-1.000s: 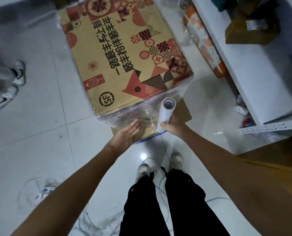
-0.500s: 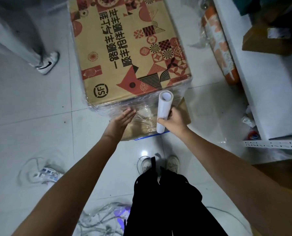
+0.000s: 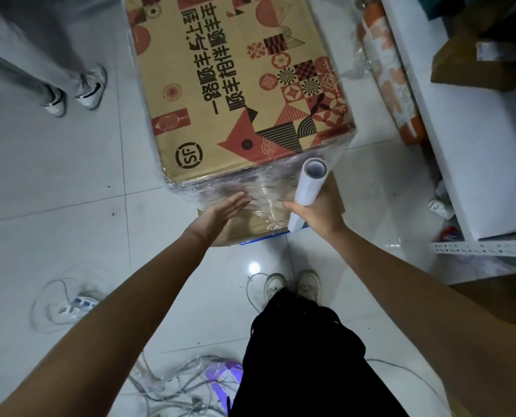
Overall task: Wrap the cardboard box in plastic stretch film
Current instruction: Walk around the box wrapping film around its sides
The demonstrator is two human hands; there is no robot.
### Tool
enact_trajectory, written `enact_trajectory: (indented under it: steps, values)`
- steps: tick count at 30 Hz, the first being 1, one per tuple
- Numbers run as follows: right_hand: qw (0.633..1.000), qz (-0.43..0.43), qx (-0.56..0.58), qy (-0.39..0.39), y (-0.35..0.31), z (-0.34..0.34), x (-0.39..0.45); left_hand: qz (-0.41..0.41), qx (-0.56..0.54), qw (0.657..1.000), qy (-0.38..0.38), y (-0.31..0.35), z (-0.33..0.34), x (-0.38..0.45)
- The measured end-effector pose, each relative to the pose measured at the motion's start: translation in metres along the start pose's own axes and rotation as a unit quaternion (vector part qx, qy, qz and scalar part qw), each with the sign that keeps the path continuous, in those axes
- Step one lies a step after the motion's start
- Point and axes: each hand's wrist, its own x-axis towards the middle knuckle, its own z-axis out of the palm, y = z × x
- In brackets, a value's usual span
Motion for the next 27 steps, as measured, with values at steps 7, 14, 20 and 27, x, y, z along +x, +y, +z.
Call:
enact_trajectory:
  steps: [7,14,20,27]
  values:
    - [0.998,-0.022,-0.017,-0.055,0.008,-0.029,0.008,-0.001,0.039,0.999,0.005,-0.008,0.009,-0.002]
    - [0.993,0.061,-0.029,-0.093,0.014,-0.044,0.025,-0.009,0.006,1.0,-0.005,0.003,0.002,0.004]
    - [0.998,0.02,0.036,-0.038,0.011,-0.025,0.016,-0.001,-0.021,0.999,0.026,0.005,-0.003,0.003]
    - [1.0,0.0,-0.007,0.026,0.013,-0.029,0.018,0.047,0.141,0.98,0.132,-0.018,0.018,-0.004]
